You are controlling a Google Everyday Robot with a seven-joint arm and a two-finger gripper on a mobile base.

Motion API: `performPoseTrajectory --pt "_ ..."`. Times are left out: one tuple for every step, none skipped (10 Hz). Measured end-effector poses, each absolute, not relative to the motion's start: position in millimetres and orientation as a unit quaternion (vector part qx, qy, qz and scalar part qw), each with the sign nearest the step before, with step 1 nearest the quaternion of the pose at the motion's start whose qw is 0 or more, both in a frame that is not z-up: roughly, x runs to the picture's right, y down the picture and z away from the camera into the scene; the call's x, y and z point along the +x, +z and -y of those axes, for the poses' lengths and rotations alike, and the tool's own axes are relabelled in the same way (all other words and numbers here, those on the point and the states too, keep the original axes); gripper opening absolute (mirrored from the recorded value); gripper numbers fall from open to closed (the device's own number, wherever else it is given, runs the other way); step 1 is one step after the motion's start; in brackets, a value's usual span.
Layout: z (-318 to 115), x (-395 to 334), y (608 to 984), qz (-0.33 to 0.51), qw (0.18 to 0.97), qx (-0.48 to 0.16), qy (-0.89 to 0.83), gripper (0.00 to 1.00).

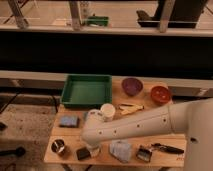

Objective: Wipe table surface with eraser

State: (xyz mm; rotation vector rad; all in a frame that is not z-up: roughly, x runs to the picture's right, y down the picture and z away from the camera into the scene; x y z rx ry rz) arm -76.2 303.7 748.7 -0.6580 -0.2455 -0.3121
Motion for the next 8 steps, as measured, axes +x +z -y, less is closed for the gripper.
performPoseTrajectory --pt "-307.3 -80.5 745.8 0.125 0.925 -0.323 -0.158 0.04" --pt "-314.2 -86.0 739.7 0.13 0.921 -0.325 -0.168 0.04" --pt "-321.6 -88.8 732.5 0.134 0.919 -0.328 -0.176 0.04" --pt "-324.5 -88.2 729.0 0.135 0.917 -0.329 -0.178 0.04" --pt "-325.8 -87.4 726.9 0.135 0.917 -0.33 -0.179 0.04" --pt "-325.8 -84.5 725.9 0.135 0.916 -0.33 -0.181 0.04" --pt "-324.2 -79.1 727.0 0.132 0.918 -0.33 -0.178 0.04" --pt "-322.1 -74.1 729.2 0.128 0.919 -0.329 -0.175 0.04"
